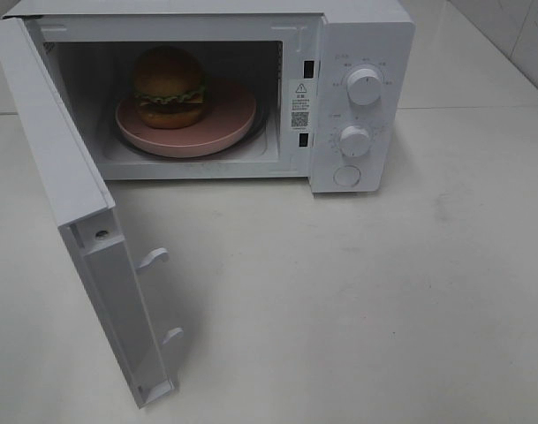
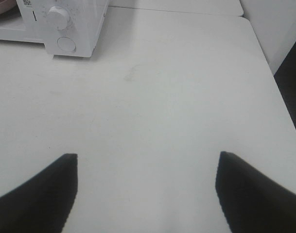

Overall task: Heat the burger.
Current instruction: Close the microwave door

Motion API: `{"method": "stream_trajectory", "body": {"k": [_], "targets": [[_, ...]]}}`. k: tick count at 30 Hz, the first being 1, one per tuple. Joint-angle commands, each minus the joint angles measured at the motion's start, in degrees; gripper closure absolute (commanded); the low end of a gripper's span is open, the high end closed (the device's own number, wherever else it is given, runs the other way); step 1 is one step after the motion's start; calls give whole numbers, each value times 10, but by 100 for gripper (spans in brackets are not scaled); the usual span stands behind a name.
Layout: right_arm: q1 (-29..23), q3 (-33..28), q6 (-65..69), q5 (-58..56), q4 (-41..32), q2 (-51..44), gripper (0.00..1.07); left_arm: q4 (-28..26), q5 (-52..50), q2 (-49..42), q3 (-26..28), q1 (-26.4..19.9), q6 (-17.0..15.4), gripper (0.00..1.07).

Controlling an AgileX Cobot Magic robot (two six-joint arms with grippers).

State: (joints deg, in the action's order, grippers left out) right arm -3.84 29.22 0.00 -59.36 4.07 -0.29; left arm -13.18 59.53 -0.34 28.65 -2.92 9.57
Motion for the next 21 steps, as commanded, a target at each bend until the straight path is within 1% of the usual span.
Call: {"method": "stream_trajectory", "body": {"k": [1, 21], "targets": [[3, -2, 0, 4, -2, -15, 31, -3, -5, -13, -2, 3, 1, 9], [3, -2, 0, 4, -2, -15, 31, -3, -5, -13, -2, 3, 1, 9]]}}
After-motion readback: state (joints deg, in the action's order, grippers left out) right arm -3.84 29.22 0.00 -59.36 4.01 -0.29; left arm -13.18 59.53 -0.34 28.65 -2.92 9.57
